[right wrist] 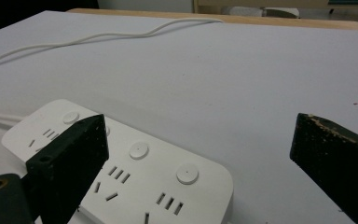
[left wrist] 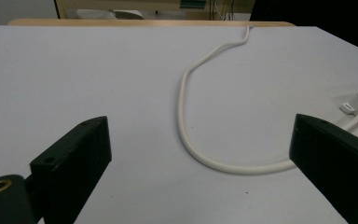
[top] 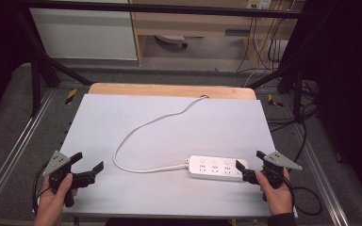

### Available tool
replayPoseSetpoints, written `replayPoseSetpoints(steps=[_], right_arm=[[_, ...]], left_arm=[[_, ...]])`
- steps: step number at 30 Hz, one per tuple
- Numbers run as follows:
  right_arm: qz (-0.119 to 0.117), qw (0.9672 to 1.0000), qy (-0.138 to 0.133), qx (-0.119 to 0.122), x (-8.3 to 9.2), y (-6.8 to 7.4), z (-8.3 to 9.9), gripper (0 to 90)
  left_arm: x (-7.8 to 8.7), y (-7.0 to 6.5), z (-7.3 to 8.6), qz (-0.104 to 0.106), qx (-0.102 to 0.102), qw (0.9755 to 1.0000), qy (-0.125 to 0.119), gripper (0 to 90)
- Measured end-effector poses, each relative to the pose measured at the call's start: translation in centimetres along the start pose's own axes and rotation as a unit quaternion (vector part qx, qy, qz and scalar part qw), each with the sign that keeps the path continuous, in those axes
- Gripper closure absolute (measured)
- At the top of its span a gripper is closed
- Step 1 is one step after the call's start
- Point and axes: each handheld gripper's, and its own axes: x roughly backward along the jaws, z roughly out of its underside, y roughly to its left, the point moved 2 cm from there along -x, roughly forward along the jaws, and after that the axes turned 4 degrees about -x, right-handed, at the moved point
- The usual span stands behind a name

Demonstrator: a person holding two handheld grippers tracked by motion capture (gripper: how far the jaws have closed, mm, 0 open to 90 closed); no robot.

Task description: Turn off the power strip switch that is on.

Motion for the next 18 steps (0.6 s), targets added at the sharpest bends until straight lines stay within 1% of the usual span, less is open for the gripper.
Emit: replayPoseSetpoints(steps=[4, 6, 10, 11, 12, 13, 15, 16, 18], right_arm=[[0.003, 1.0, 0.002, -0.005, 0.2, -0.1, 0.0, 5.0], [0.002, 0.9999, 0.0, -0.01, 0.2, -0.2, 0.0, 5.0], [0.008, 0.9999, -0.002, -0.015, 0.3, -0.2, -0.2, 4.5], [0.008, 0.9998, -0.006, -0.019, 0.3, -0.1, -0.4, 3.9], [0.008, 0.9998, -0.006, -0.019, 0.3, -0.1, -0.4, 3.9], [0.003, 0.9998, -0.009, -0.016, 0.4, 0.2, -0.7, 3.0], [0.0, 0.9998, -0.012, -0.014, 0.4, 0.5, -1.1, 2.7], [0.0, 0.9998, -0.012, -0.014, 0.4, 0.5, -1.1, 2.7], [0.0, 0.9998, -0.016, -0.01, 0.3, 0.7, -1.7, 2.8]], left_arm=[[0.0, -0.1, -0.1, -0.001, -0.002, 1.0, -0.001, 5.4], [-0.1, -0.2, 0.0, 0.001, -0.007, 1.0, 0.002, 5.4], [-0.3, -0.2, 0.0, 0.003, -0.003, 1.0, 0.008, 5.4], [-0.3, -0.2, 0.0, 0.003, -0.002, 1.0, 0.008, 5.4], [-0.3, -0.2, 0.0, 0.004, -0.001, 1.0, 0.007, 5.4], [-0.3, -0.3, 0.0, 0.004, -0.002, 1.0, 0.007, 5.4], [-0.3, -0.3, 0.0, 0.006, -0.005, 1.0, 0.005, 5.4], [-0.3, -0.3, 0.0, 0.008, -0.008, 0.9999, 0.004, 5.4], [-0.3, -0.4, 0.0, 0.006, -0.01, 0.9999, 0.003, 5.4]])
